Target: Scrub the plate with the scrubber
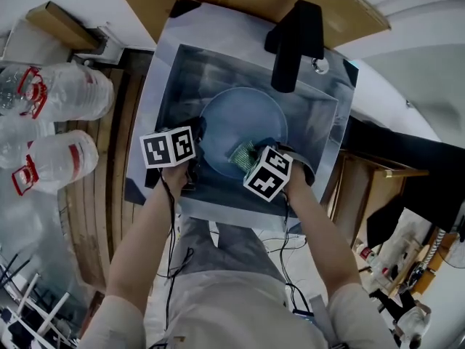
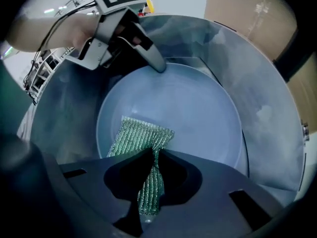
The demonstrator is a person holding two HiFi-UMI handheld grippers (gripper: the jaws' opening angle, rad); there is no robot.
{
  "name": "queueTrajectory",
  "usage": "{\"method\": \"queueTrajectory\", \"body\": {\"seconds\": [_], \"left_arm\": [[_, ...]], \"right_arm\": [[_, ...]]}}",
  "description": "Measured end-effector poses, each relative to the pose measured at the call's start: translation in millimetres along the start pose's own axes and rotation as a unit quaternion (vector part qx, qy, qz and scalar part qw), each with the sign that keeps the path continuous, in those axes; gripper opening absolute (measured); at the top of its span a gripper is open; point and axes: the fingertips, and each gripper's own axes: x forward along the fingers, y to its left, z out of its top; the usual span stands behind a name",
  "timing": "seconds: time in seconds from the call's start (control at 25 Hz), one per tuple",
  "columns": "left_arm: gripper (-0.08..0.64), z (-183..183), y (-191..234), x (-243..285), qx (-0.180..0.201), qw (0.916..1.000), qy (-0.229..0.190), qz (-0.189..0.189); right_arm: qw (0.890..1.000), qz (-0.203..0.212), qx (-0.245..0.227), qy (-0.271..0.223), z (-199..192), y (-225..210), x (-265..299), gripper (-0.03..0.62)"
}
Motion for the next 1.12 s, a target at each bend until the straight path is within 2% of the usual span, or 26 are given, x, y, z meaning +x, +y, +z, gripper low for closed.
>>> {"method": "queueTrajectory", "body": {"seconds": [0.16,0.28,0.4,0.6,0.76,1.0,1.08,1.12], "left_arm": [[0.041,-0.9,0.6,-0.3,-0.007,1.0000,0.003,-0.001],[0.043,-1.0,0.8,0.0,-0.008,1.0000,0.004,0.000],[0.043,-1.2,1.3,-0.3,-0.006,1.0000,0.006,0.001],[0.043,-0.4,0.5,-0.1,0.000,1.0000,0.009,-0.001],[0.043,0.0,1.0,-0.9,-0.001,1.0000,0.008,-0.001],[0.057,-4.6,3.0,-2.5,-0.011,0.9996,0.006,0.027],[0.061,-8.7,1.7,-3.5,-0.006,0.9993,0.015,0.033],[0.106,-9.3,0.6,-4.4,-0.005,0.9993,0.016,0.033]], "right_arm": [[0.999,0.025,-0.009,-0.039,37.3,30.9,9.1,0.073],[0.998,0.019,-0.012,-0.064,60.3,27.3,13.1,0.074],[0.995,0.017,0.011,-0.101,79.4,12.4,12.9,0.074],[0.991,-0.048,0.028,-0.126,99.3,-37.3,13.5,0.074],[0.988,-0.079,0.043,-0.125,102.2,-64.9,11.7,0.077],[0.972,-0.171,0.117,-0.108,66.2,-117.4,1.7,0.075],[0.970,-0.199,0.117,-0.082,49.6,-127.7,-3.1,0.075],[0.970,-0.207,0.113,-0.066,40.4,-129.4,-5.6,0.075]]}}
